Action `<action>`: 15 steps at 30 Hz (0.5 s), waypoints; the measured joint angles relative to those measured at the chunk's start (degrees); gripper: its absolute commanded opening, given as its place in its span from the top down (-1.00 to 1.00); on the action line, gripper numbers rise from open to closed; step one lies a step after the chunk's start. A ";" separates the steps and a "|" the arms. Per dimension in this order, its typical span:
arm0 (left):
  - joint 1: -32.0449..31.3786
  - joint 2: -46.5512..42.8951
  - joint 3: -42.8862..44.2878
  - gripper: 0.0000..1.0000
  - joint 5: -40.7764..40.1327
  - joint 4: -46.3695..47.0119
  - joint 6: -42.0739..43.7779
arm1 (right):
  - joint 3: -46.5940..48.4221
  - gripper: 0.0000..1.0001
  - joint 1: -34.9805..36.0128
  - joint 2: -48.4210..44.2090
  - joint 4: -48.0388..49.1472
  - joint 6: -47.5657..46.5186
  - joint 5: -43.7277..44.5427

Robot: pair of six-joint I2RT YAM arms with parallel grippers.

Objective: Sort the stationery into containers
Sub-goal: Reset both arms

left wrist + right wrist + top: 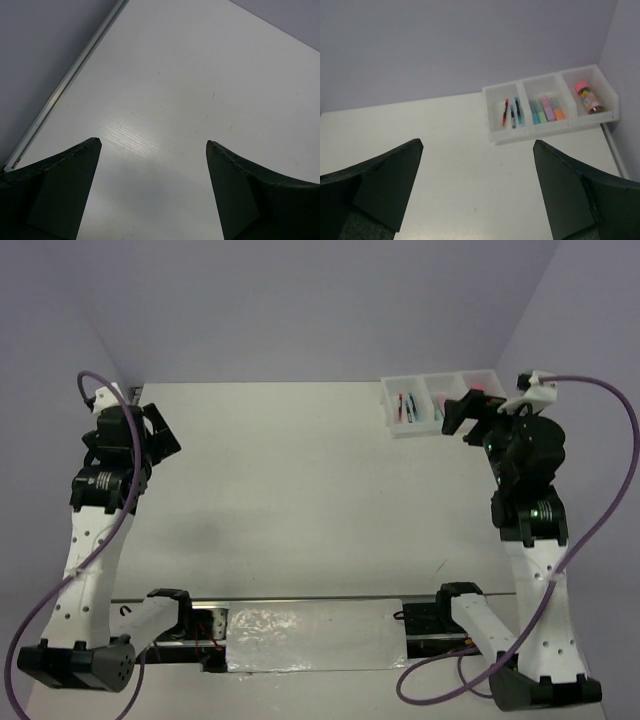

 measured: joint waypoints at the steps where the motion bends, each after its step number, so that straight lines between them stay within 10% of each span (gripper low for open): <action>1: 0.26 -1.62 -0.87 -0.99 0.04 0.26 0.00 | -1.99 -0.99 0.02 -2.58 -0.22 -0.20 -0.22; 15: -0.72 -19.96 -20.68 -0.99 2.16 5.44 0.04 | -20.68 -0.99 5.38 -29.66 -7.54 -0.11 -3.08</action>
